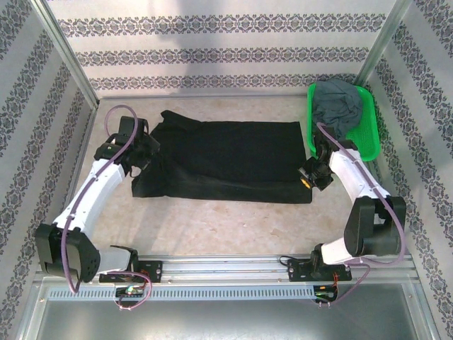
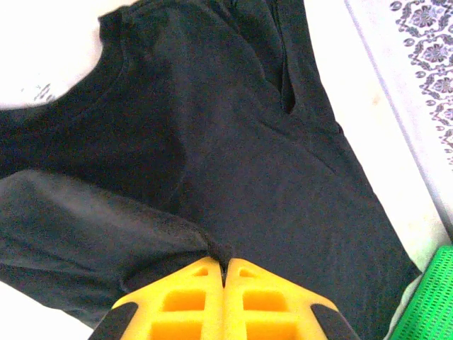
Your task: Fold and stack the t-shirts
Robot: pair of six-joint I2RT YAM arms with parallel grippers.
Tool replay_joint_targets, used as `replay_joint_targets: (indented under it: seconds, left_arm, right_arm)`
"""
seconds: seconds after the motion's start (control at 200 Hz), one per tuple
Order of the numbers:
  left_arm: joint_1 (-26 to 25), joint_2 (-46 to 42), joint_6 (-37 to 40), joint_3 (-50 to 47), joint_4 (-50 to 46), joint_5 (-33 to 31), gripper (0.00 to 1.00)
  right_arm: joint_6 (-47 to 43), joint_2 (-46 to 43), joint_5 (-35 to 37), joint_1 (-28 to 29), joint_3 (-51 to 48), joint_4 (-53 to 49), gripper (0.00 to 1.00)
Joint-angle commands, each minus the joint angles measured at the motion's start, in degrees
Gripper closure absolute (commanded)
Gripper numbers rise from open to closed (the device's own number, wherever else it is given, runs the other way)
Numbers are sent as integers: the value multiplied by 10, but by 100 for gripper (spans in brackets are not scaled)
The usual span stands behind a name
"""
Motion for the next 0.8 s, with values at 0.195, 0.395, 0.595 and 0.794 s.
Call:
replay_joint_targets:
  seconds: [0.195, 0.395, 0.595, 0.794]
  left_arm:
    - [37, 60, 70, 35, 64, 36, 100]
    - [45, 92, 79, 48, 64, 34, 100]
    - [55, 134, 102, 66, 71, 45, 97]
    - [108, 163, 122, 89, 27, 67, 36]
  right_arm:
    - [15, 78, 29, -8, 64, 15, 100]
    - [18, 112, 39, -8, 84, 21, 100]
    - [9, 148, 36, -8, 107, 29, 100]
    - [-55, 147, 18, -9, 142, 36, 50]
